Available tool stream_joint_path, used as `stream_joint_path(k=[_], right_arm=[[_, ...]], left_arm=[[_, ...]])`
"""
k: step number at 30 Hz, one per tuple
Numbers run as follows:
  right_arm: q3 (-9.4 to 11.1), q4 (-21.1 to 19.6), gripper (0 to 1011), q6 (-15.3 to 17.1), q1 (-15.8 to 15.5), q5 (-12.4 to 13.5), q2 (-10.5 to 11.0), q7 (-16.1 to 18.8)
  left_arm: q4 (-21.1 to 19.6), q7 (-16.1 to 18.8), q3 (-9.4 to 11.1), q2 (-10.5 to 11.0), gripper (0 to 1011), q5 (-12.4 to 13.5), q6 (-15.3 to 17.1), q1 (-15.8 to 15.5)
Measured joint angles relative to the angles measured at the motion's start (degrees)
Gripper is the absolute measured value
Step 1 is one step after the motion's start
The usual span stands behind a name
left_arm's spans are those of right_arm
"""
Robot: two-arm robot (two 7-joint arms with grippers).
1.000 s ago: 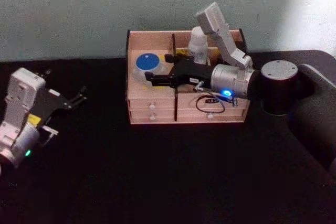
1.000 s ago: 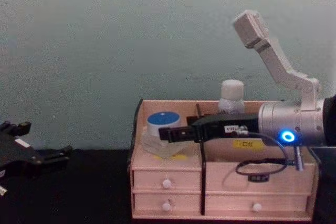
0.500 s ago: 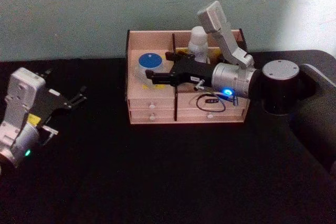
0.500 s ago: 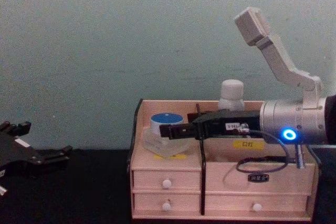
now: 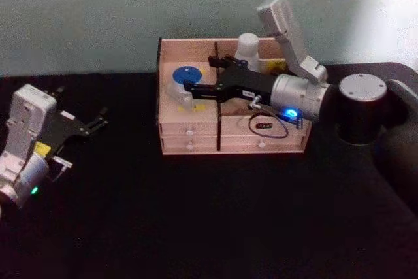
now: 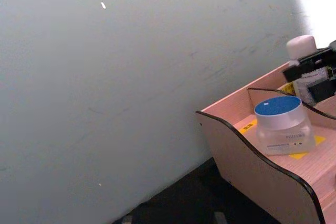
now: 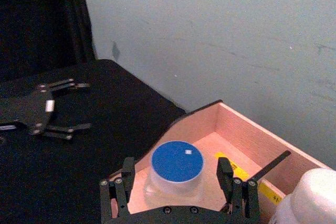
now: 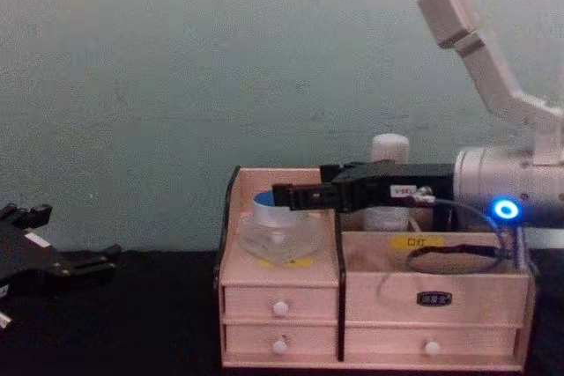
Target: Pick up the facial cleanser and watermelon frost from the table and place them into the tiered storage box.
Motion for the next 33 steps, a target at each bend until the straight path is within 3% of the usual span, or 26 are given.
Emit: stream_joint_path(k=[5,14,17,18,20,25,27,30,31,33], right_arm=[[0.2,-5.6,1000,0.6,-2.6,0.8,2.9,0.5],[1.9,-17.2,1000,1.7,-10.2,3.8,11.4,1.2],[3.2,-21.3,1000,2.0,-13.8,4.9,15.2,0.2],[3.2,-21.3,1000,2.0,-13.8,4.9,15.2,0.2],[4.7,-24.4,1000,2.1,-17.0,5.5,18.1,-1.6],[8.2,-28.8,1000,2.1,-22.1,5.7,21.7,-6.4],[9.7,-29.9,1000,2.3,-23.8,5.7,22.5,-8.4],[13.6,-31.7,1000,2.7,-27.4,5.1,23.4,-14.1],[13.6,-31.7,1000,2.7,-27.4,5.1,23.4,-14.1],[16.6,-32.5,1000,2.9,-30.0,4.2,23.0,-19.9]], left_arm=[[0.0,0.0,0.0,0.0,1001,0.0,0.0,0.0],[0.0,0.0,0.0,0.0,1001,0.0,0.0,0.0],[0.0,0.0,0.0,0.0,1001,0.0,0.0,0.0],[0.0,0.0,0.0,0.0,1001,0.0,0.0,0.0],[0.0,0.0,0.0,0.0,1001,0.0,0.0,0.0],[0.0,0.0,0.0,0.0,1001,0.0,0.0,0.0],[0.0,0.0,0.0,0.0,1001,0.0,0.0,0.0],[0.0,0.0,0.0,0.0,1001,0.0,0.0,0.0],[0.0,0.0,0.0,0.0,1001,0.0,0.0,0.0],[0.0,0.0,0.0,0.0,1001,0.0,0.0,0.0]])
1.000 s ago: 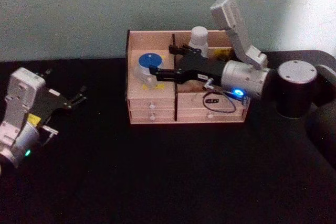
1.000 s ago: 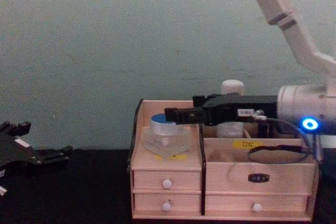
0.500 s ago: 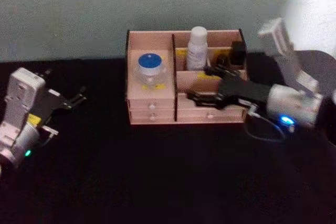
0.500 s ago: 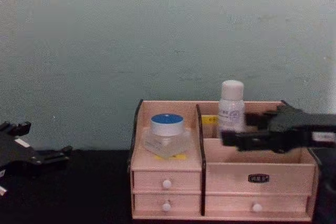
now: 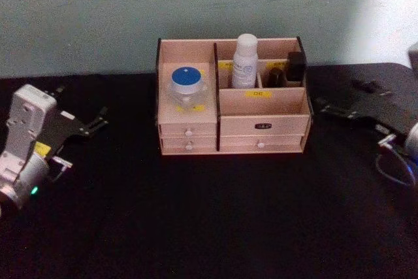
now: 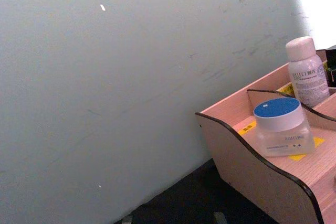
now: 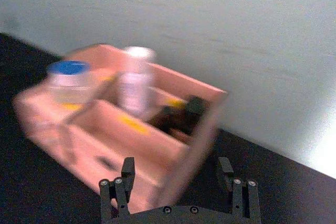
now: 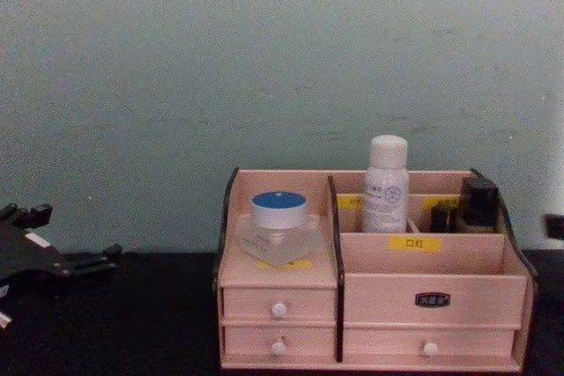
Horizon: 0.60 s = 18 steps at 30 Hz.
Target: Pick up the facial cleanser and watermelon frost from the table and place them into the tiered storage box.
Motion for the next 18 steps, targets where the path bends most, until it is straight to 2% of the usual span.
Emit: stream_joint_path(k=[4,7,11,18], right_arm=[[2.2,0.1,1000,0.2,-1.8,-1.2,-1.3,-5.2],[3.3,1.3,1000,0.3,-2.8,-3.3,-3.3,-10.1],[3.1,3.0,1000,0.1,-2.9,-6.1,-5.2,-13.6],[1.9,6.9,1000,-0.6,-1.7,-9.6,-8.3,-16.4]], left_arm=[[0.0,0.0,0.0,0.0,1002,0.0,0.0,0.0],[0.0,0.0,0.0,0.0,1001,0.0,0.0,0.0],[0.0,0.0,0.0,0.0,1001,0.0,0.0,0.0],[0.0,0.0,0.0,0.0,1001,0.0,0.0,0.0]])
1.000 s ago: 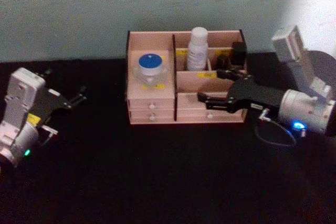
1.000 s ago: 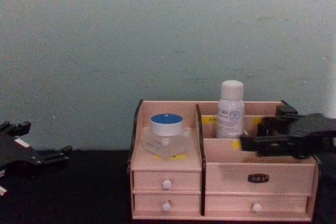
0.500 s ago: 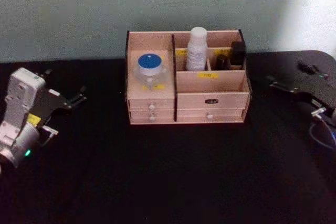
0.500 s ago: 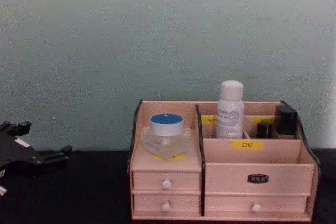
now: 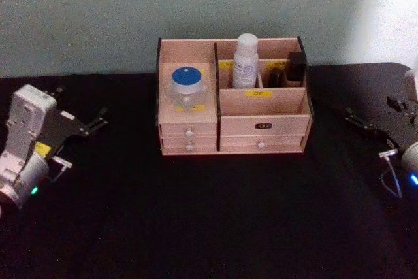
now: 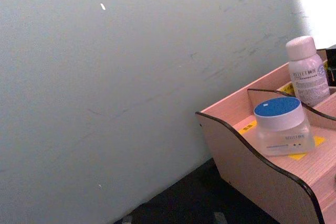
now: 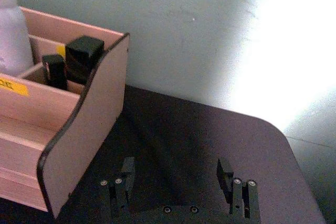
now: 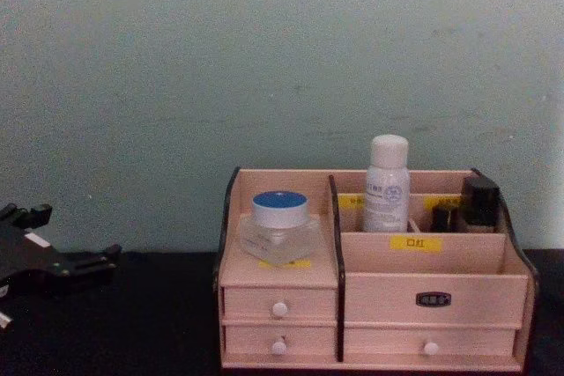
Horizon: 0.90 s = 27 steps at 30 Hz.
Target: Pick up the facial cleanser and watermelon frost from the table and place them into the tiered storage box.
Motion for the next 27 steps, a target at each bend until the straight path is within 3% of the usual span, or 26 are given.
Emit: stream_joint_path(k=[5,27], right_arm=[[-0.5,1.6,1000,-0.3,0.5,-1.8,-1.2,-1.0],[-0.4,1.1,1000,-0.3,0.4,-1.4,-0.8,-0.7]], left_arm=[[0.0,0.0,0.0,0.0,1001,0.0,0.0,0.0],[0.0,0.0,0.0,0.0,1001,0.0,0.0,0.0]])
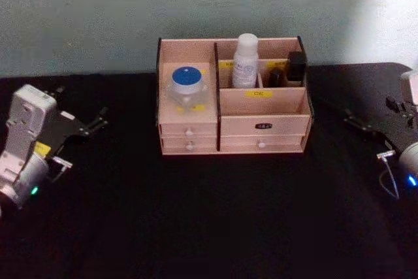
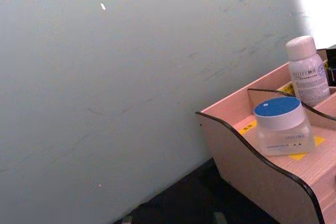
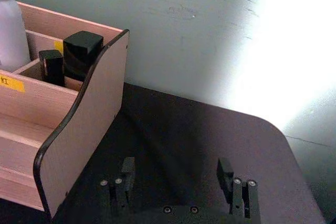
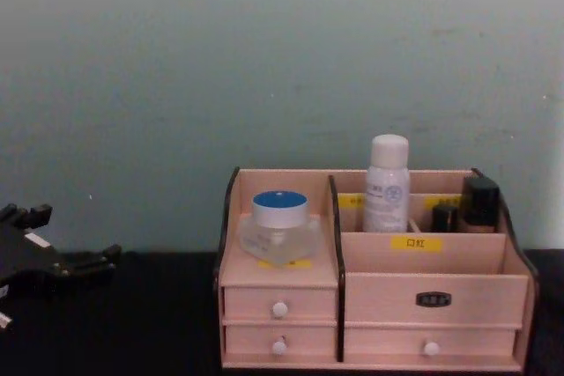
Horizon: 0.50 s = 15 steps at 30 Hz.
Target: Pick up the facial cleanser and watermelon frost from the table and place them into the tiered storage box.
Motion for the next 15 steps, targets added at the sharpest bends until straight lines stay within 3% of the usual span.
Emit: stream_joint_path(k=[15], right_arm=[[0.0,-0.1,1000,0.1,0.0,0.1,0.1,0.1]], left_arm=[[0.0,0.0,0.0,0.0,1001,0.0,0.0,0.0]])
